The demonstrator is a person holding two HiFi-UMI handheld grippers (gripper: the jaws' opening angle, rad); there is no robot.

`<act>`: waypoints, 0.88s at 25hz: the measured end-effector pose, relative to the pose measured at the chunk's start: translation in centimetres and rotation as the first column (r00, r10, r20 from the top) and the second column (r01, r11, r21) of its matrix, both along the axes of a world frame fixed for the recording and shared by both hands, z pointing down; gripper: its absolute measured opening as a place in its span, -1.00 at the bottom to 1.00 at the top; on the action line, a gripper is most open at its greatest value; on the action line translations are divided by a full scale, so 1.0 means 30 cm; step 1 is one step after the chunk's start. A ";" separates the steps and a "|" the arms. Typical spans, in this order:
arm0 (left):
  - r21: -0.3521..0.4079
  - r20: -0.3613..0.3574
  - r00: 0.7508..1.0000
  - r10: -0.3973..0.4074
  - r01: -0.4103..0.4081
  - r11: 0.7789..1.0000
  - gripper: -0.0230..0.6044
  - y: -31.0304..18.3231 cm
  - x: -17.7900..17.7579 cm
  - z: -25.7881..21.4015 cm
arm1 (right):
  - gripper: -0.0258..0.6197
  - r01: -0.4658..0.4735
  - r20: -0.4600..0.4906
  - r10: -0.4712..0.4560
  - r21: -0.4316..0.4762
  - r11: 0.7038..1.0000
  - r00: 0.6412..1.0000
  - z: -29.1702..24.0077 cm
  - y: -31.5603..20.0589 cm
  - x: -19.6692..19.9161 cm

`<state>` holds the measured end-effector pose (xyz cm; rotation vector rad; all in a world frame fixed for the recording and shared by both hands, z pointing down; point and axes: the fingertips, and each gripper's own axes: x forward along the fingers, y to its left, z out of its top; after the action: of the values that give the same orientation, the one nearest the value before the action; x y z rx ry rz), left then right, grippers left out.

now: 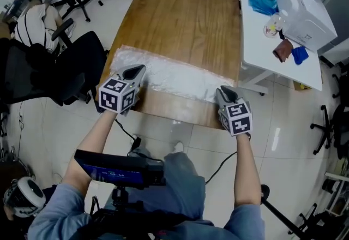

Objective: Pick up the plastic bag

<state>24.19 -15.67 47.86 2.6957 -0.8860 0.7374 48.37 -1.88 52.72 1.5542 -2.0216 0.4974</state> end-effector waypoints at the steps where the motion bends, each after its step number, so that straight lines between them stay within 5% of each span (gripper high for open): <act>1: -0.011 0.037 0.999 -0.005 0.005 1.000 -0.90 -0.022 -0.027 0.027 | -0.81 -0.014 -0.007 0.014 -0.012 1.000 1.000 0.010 -0.002 0.002; 9: -0.170 0.231 0.973 0.008 0.032 0.985 -0.90 -0.104 -0.154 0.208 | -0.92 -0.049 -0.015 0.047 -0.117 0.992 0.999 0.089 -0.017 -0.027; 14: -0.218 0.371 0.929 0.007 0.079 0.973 -0.90 -0.096 -0.216 0.285 | -0.92 -0.052 -0.028 0.047 -0.186 0.981 0.998 0.135 -0.013 -0.036; 22: -0.245 0.427 0.904 -0.001 0.116 0.962 -0.90 -0.084 -0.243 0.332 | -0.92 -0.045 -0.033 0.039 -0.204 0.978 0.999 0.144 -0.018 -0.041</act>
<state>16.88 -18.18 57.81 2.2973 -0.8753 1.3576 47.14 -2.42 57.05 1.4722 -1.8552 0.6735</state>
